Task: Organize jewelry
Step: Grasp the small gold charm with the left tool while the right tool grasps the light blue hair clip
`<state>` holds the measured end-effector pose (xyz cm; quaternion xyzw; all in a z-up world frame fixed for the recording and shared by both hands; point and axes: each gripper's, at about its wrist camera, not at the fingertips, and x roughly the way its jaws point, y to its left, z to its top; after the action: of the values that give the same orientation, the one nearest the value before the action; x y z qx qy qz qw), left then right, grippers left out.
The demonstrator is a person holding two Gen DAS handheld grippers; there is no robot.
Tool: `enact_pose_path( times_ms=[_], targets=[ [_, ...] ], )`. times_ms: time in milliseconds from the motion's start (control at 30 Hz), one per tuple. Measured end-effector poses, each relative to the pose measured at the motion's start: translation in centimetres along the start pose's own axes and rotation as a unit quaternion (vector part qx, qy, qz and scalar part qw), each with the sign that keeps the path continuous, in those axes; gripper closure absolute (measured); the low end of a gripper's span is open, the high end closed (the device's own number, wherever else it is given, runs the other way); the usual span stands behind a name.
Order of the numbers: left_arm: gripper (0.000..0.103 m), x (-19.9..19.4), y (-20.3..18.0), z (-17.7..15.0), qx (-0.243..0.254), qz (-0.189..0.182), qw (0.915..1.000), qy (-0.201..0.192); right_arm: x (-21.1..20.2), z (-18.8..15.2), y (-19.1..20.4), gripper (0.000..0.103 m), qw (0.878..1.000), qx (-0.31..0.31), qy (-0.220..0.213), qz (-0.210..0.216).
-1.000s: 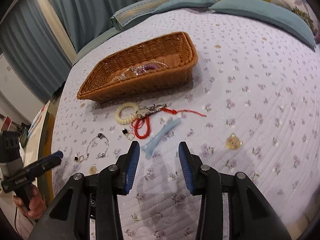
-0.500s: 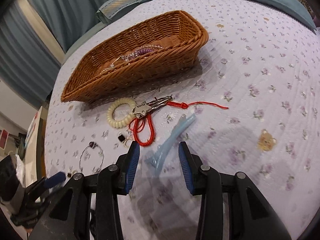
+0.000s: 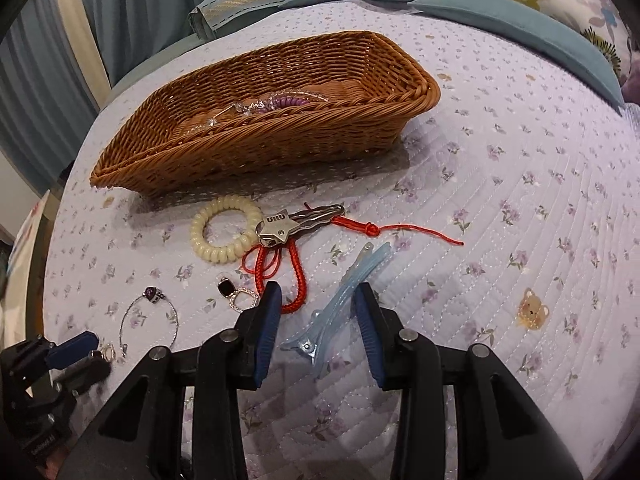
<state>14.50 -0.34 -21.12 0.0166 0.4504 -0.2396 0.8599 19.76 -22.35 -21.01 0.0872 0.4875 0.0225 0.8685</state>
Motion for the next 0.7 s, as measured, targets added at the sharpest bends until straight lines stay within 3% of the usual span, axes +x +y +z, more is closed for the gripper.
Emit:
enact_pose_path(
  times_ms=[133,200,233,333,500,700],
  targets=[
    [0.081,0.0,-0.2,0.0,0.004,0.003,1.0,-0.001,-0.4,-0.2,-0.5,0.09,1.0,-0.007,0.001,-0.006],
    [0.084,0.0,-0.5,-0.1,0.006,0.005,1.0,-0.003,-0.8,-0.5,-1.1,0.09,1.0,-0.006,0.002,0.0],
    [0.093,0.1,-0.7,-0.1,0.007,0.004,1.0,-0.003,-1.0,-0.7,-1.3,0.09,1.0,-0.005,0.002,0.003],
    [0.093,0.0,-1.2,-0.3,0.01,0.007,0.9999,-0.006,-1.9,-1.3,-1.9,0.09,1.0,-0.01,-0.002,0.007],
    [0.093,-0.6,-1.5,-0.2,0.003,0.004,0.9999,-0.014,-3.8,-2.1,-2.3,0.09,0.998,-0.022,-0.025,0.049],
    [0.093,-2.3,-2.0,0.7,-0.006,-0.012,0.9989,-0.044,-6.6,-2.4,-1.9,0.09,0.996,-0.043,-0.05,0.066]
  ],
)
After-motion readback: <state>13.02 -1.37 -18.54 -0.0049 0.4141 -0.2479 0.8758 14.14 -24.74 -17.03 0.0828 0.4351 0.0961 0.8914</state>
